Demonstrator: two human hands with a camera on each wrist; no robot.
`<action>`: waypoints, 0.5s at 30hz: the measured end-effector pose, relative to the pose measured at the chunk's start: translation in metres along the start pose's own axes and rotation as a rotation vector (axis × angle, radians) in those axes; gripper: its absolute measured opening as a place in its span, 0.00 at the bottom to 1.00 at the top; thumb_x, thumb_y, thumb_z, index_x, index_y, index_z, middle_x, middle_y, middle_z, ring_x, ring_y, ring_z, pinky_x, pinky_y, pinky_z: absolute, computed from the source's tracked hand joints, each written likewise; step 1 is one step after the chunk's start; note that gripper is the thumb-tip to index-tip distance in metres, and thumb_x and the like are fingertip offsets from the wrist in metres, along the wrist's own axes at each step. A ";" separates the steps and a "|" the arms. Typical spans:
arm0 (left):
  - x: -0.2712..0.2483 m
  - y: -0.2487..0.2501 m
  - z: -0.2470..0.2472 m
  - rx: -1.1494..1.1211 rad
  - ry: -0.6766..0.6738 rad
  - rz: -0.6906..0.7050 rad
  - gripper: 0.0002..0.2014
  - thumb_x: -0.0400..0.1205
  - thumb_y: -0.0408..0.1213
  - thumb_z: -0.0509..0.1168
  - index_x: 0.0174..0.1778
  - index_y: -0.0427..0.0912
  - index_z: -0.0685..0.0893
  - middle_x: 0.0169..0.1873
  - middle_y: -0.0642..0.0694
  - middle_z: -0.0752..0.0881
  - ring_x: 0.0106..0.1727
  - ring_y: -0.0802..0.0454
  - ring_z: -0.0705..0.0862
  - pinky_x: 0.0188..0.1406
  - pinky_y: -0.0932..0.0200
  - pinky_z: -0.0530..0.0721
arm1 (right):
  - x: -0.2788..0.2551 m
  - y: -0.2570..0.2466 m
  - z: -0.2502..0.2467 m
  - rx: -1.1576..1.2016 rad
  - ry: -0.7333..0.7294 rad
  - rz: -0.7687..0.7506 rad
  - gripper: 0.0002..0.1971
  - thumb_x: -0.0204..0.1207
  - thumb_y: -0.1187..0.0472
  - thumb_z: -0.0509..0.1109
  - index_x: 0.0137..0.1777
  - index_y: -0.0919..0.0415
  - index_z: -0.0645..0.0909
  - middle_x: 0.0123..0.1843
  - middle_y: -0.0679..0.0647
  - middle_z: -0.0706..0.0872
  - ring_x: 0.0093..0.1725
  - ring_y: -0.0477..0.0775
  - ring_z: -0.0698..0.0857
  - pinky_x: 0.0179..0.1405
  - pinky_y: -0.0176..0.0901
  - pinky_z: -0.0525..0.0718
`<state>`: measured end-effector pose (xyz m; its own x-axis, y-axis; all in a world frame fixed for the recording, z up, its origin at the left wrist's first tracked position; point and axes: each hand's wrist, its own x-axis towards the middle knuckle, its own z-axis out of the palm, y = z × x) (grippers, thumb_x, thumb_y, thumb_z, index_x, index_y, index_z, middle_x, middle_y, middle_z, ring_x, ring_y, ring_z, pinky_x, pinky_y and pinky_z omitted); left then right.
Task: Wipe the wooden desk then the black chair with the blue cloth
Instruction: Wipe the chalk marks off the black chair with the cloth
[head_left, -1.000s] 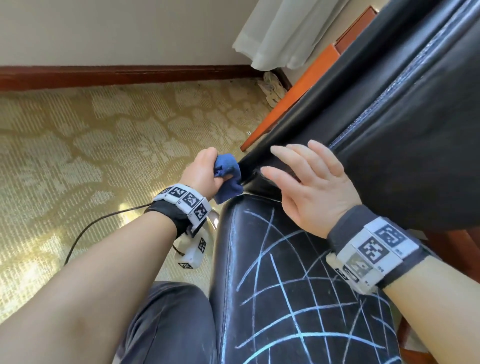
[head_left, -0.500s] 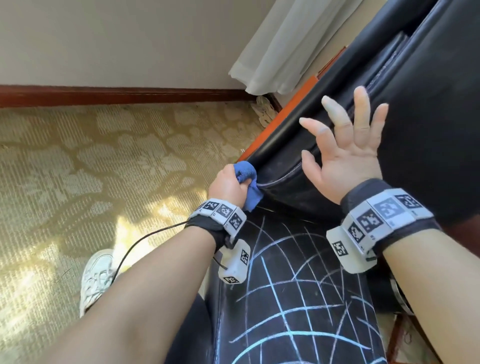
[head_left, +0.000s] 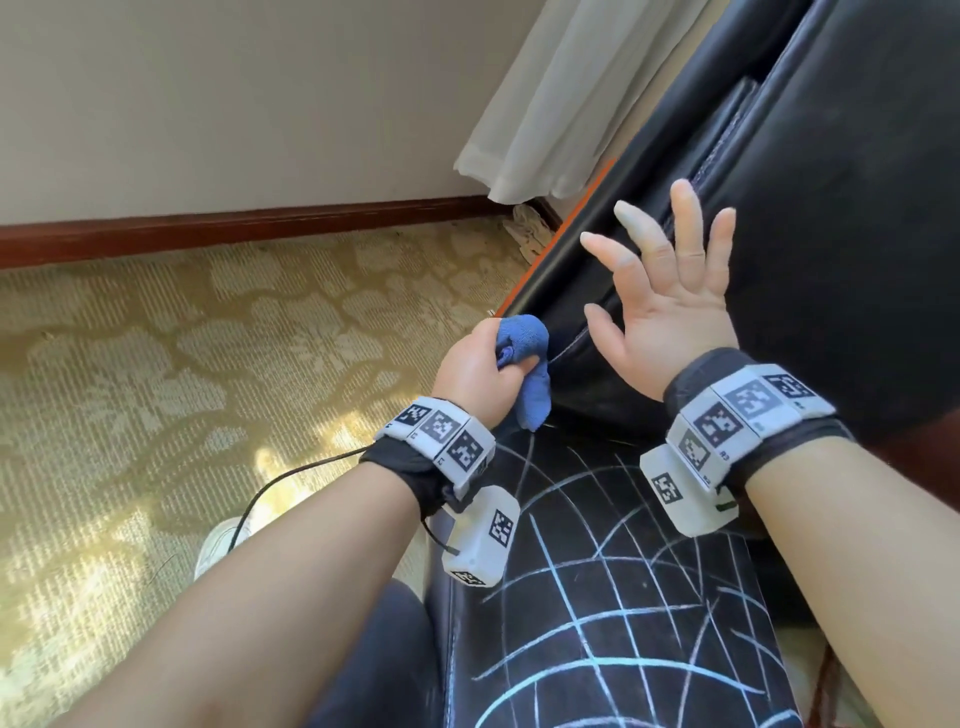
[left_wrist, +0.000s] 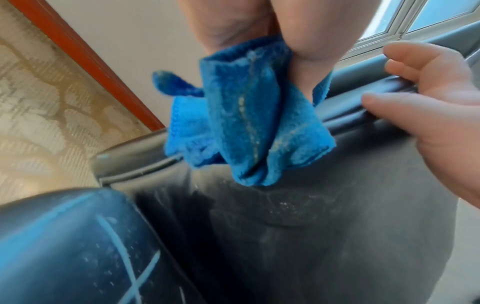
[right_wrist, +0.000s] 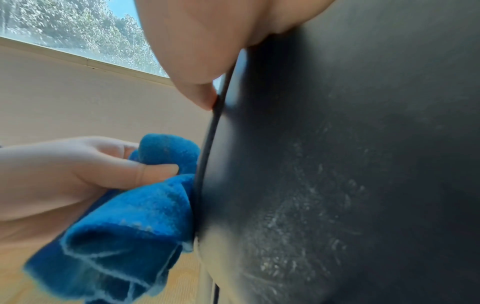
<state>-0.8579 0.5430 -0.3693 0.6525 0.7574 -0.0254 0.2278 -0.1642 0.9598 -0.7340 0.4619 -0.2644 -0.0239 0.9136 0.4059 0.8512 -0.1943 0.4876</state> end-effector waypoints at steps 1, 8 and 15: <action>-0.001 0.002 -0.003 0.000 0.004 0.030 0.18 0.81 0.40 0.65 0.64 0.38 0.76 0.56 0.44 0.83 0.57 0.47 0.80 0.44 0.66 0.68 | 0.000 0.000 -0.002 0.024 0.009 -0.010 0.27 0.71 0.56 0.63 0.71 0.55 0.66 0.77 0.57 0.63 0.79 0.66 0.48 0.76 0.54 0.27; -0.003 -0.004 -0.036 0.106 0.094 -0.114 0.18 0.81 0.43 0.65 0.63 0.37 0.75 0.48 0.47 0.81 0.50 0.50 0.78 0.40 0.66 0.66 | -0.020 0.017 -0.015 0.096 0.016 0.117 0.33 0.76 0.47 0.62 0.78 0.57 0.57 0.80 0.68 0.55 0.79 0.70 0.49 0.79 0.63 0.45; -0.006 0.026 -0.006 0.103 0.007 -0.129 0.20 0.81 0.44 0.65 0.65 0.38 0.75 0.56 0.42 0.83 0.58 0.44 0.81 0.47 0.60 0.72 | -0.028 0.021 -0.022 0.238 -0.041 0.291 0.42 0.76 0.46 0.63 0.81 0.66 0.47 0.82 0.68 0.48 0.81 0.64 0.47 0.76 0.56 0.57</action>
<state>-0.8601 0.5384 -0.3425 0.6080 0.7807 -0.1447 0.3828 -0.1285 0.9149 -0.7274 0.4244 -0.2485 0.2534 0.8468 0.4677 0.9174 -0.3638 0.1615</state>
